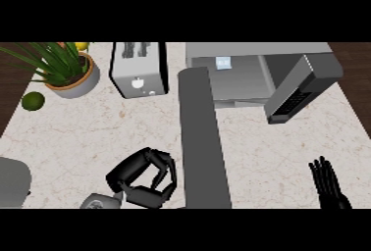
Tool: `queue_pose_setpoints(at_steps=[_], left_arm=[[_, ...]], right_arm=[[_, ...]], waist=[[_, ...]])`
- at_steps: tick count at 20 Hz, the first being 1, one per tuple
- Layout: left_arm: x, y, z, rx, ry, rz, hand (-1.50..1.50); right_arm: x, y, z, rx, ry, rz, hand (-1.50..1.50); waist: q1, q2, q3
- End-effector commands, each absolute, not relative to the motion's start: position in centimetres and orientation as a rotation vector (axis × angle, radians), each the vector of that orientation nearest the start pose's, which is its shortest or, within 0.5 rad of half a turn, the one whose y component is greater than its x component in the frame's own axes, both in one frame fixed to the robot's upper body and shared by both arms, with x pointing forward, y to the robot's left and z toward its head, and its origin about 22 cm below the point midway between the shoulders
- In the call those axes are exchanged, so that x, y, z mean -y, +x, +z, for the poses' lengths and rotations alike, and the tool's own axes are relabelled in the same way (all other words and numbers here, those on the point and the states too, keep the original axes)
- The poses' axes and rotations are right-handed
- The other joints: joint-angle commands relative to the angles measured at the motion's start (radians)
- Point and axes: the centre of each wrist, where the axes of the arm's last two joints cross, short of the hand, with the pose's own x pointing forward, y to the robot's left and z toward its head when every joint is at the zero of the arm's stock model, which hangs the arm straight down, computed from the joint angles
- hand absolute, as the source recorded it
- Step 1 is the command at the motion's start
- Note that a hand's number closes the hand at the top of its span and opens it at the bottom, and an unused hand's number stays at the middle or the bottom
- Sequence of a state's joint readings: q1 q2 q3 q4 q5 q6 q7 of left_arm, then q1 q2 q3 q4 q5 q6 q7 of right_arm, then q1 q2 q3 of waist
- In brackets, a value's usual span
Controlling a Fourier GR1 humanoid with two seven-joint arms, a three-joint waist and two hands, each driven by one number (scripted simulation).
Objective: Pick up the milk, place it into the microwave and close the microwave
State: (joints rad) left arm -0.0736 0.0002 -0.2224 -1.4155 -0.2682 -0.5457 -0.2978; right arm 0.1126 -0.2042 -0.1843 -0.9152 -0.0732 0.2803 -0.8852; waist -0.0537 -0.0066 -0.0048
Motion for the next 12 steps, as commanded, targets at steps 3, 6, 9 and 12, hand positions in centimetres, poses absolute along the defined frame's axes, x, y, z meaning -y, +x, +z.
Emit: queue_pose_setpoints(at_steps=[3, 6, 9, 12], left_arm=[[-11.7, 24.8, -3.8, 1.608, -0.578, -0.835, 1.50], [-9.8, 23.8, -5.6, 1.622, -0.612, -0.871, 1.50], [-8.0, 22.7, -6.0, 1.508, -0.641, -0.924, 1.50], [-5.6, 22.4, -5.3, 1.509, -0.638, -0.922, 1.50]], right_arm=[[37.0, 9.0, -10.7, 1.830, 0.073, -0.057, -1.50], [38.1, 9.5, -8.1, 1.870, 0.100, -0.051, -1.50], [38.3, 7.2, -6.9, 1.870, 0.182, -0.031, -1.50], [36.6, 10.5, -4.2, 1.927, 0.253, -0.001, -1.50]], waist=[[0.004, 0.004, 0.001], [0.011, 0.007, 0.002], [-0.001, 0.006, 0.002], [-0.006, 0.009, 0.001]])
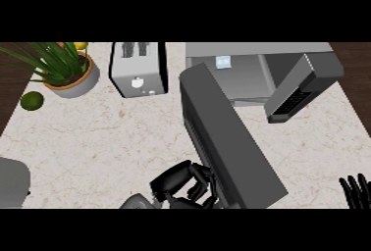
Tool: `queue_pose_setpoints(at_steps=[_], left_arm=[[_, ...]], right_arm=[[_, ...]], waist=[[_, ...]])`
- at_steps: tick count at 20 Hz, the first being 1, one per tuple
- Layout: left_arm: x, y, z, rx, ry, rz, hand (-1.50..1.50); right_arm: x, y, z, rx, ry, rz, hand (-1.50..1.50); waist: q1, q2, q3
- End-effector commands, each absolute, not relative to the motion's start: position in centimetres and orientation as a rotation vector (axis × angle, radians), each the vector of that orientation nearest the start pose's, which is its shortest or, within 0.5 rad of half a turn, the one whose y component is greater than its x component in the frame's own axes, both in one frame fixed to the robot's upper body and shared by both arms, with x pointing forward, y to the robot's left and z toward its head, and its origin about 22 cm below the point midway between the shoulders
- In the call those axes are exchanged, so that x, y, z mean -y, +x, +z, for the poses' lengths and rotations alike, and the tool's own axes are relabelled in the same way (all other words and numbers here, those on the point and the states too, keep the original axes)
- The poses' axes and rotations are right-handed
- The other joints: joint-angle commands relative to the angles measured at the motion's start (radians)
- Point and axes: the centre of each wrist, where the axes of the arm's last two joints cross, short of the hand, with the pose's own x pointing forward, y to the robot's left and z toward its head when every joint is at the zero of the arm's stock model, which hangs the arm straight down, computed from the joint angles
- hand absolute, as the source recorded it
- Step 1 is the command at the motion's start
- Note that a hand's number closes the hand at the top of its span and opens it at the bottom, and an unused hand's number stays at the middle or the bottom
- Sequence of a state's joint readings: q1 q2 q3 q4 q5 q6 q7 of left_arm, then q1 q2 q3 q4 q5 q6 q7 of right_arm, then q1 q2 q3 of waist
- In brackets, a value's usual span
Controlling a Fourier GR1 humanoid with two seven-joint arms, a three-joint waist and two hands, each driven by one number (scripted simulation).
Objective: Pick up the milk, place it into the microwave and close the microwave
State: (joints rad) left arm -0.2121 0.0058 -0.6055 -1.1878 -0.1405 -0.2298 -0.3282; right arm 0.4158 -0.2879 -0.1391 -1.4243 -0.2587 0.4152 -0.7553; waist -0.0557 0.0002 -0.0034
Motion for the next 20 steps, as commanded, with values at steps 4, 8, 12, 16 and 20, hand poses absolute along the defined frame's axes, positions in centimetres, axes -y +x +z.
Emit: queue_pose_setpoints(at_steps=[4, 8, 12, 16, 20], left_arm=[[-3.1, 21.5, -4.8, 1.528, -0.597, -0.917, 1.50], [-1.5, 20.9, -4.3, 1.564, -0.535, -0.916, 1.50], [-0.5, 21.7, -2.7, 1.640, -0.487, -0.857, 1.50], [0.0, 22.5, -2.3, 1.645, -0.431, -0.835, 1.50], [0.2, 23.8, -1.1, 1.710, -0.382, -0.702, 1.50]], right_arm=[[35.6, 10.7, -2.7, 1.910, 0.337, 0.055, -1.50], [34.6, 11.5, -0.9, 1.920, 0.390, 0.101, -1.50], [33.8, 12.7, 1.1, 1.942, 0.438, 0.153, -1.50], [32.9, 13.6, 2.8, 1.944, 0.482, 0.192, -1.50], [32.6, 13.0, 3.4, 1.915, 0.517, 0.217, -1.50]], waist=[[-0.030, 0.006, -0.001], [-0.050, 0.009, -0.001], [-0.070, 0.013, -0.002], [-0.090, 0.020, -0.003], [-0.118, 0.025, -0.005]])
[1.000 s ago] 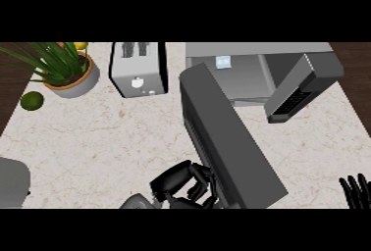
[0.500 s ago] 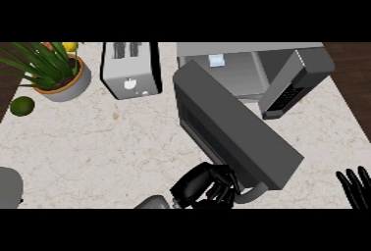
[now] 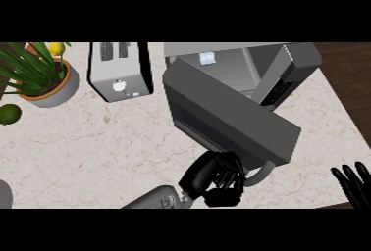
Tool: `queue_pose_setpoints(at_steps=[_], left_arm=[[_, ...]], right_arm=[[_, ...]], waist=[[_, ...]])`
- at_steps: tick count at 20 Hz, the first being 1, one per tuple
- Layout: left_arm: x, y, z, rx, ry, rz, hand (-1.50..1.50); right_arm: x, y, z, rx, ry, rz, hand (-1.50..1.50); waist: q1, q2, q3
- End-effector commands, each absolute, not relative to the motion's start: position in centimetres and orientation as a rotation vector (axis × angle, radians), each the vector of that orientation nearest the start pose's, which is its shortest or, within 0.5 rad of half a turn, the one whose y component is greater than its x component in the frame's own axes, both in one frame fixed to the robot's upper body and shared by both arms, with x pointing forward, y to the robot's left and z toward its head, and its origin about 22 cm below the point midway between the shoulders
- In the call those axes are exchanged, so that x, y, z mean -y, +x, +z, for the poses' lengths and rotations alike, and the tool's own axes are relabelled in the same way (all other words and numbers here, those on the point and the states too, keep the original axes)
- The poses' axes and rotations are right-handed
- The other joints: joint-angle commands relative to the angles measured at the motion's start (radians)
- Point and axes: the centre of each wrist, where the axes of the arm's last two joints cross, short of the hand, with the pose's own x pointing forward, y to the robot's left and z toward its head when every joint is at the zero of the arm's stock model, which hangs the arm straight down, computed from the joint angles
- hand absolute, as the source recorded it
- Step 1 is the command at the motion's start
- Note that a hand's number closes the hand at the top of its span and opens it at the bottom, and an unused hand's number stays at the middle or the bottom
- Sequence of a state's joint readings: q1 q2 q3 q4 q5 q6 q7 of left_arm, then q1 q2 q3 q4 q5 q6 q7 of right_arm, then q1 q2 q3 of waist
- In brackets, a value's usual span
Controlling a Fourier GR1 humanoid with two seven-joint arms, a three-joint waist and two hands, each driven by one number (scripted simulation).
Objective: Pick up the milk, place it into the microwave and close the microwave
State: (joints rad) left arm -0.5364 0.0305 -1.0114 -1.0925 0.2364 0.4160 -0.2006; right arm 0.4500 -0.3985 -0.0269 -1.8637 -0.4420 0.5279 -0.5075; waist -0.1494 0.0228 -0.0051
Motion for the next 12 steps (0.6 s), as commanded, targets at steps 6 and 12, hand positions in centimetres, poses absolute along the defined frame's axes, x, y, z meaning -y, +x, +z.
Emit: queue_pose_setpoints(at_steps=[6, 12], left_arm=[[1.0, 26.8, 1.4, 1.771, -0.302, -0.616, 1.50], [0.9, 29.7, 2.7, 1.807, -0.229, -0.532, 1.50]], right_arm=[[32.3, 13.8, 5.2, 1.937, 0.505, 0.220, -1.50], [32.3, 13.7, 6.7, 1.927, 0.520, 0.225, -1.50]], waist=[[-0.044, 0.010, -0.001], [-0.061, 0.021, -0.001]])
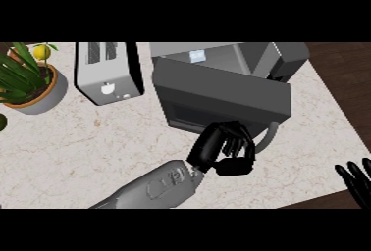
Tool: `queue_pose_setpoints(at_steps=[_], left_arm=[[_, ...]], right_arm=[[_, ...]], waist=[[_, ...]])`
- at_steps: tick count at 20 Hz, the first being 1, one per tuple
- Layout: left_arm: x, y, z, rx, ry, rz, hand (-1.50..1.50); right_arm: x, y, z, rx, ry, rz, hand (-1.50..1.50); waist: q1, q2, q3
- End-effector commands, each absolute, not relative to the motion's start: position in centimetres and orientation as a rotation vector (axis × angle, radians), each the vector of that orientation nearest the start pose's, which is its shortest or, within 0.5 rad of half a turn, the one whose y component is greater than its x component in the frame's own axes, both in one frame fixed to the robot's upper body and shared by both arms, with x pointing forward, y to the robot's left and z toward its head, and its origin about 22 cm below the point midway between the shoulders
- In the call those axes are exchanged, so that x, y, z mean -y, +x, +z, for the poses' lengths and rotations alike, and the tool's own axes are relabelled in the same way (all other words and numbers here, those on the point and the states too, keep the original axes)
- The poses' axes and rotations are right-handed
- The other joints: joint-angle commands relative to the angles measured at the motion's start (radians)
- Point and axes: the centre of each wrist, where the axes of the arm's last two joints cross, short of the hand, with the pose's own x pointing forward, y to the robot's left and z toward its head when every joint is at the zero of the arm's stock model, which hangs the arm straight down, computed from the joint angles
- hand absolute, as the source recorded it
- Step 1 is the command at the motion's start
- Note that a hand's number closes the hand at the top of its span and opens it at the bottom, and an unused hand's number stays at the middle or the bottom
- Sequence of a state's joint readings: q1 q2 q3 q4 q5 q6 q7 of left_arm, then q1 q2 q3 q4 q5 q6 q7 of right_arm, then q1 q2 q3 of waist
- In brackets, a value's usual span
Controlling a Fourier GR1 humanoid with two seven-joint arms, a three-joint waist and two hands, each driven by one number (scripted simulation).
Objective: Pick up the milk, place it into the microwave and close the microwave
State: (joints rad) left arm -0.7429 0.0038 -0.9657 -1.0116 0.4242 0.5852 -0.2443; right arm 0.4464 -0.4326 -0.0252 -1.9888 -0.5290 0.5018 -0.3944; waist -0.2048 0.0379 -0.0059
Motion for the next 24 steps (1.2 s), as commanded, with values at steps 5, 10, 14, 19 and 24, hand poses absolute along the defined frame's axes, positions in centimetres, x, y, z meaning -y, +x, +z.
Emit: queue_pose_setpoints(at_steps=[5, 10, 14, 19, 24], left_arm=[[0.8, 31.9, 3.7, 1.803, -0.191, -0.490, 1.50], [0.5, 33.6, 4.7, 1.795, -0.216, -0.423, 1.50], [0.1, 34.6, 4.6, 1.792, -0.191, -0.378, 1.50], [-0.2, 35.6, 5.0, 1.786, -0.232, -0.329, 1.50], [-0.8, 35.9, 4.5, 1.735, -0.246, -0.249, 1.50]], right_arm=[[32.0, 13.9, 7.2, 1.925, 0.511, 0.225, -1.50], [32.3, 13.9, 8.3, 1.920, 0.510, 0.242, -1.50], [32.0, 14.2, 8.7, 1.944, 0.535, 0.234, -1.50], [32.4, 14.5, 9.1, 1.943, 0.525, 0.238, -1.50], [32.5, 14.7, 9.9, 1.957, 0.536, 0.243, -1.50]], waist=[[-0.030, 0.018, 0.001], [-0.036, 0.023, 0.001], [-0.052, 0.032, 0.002], [-0.057, 0.038, 0.002], [-0.066, 0.044, 0.002]])
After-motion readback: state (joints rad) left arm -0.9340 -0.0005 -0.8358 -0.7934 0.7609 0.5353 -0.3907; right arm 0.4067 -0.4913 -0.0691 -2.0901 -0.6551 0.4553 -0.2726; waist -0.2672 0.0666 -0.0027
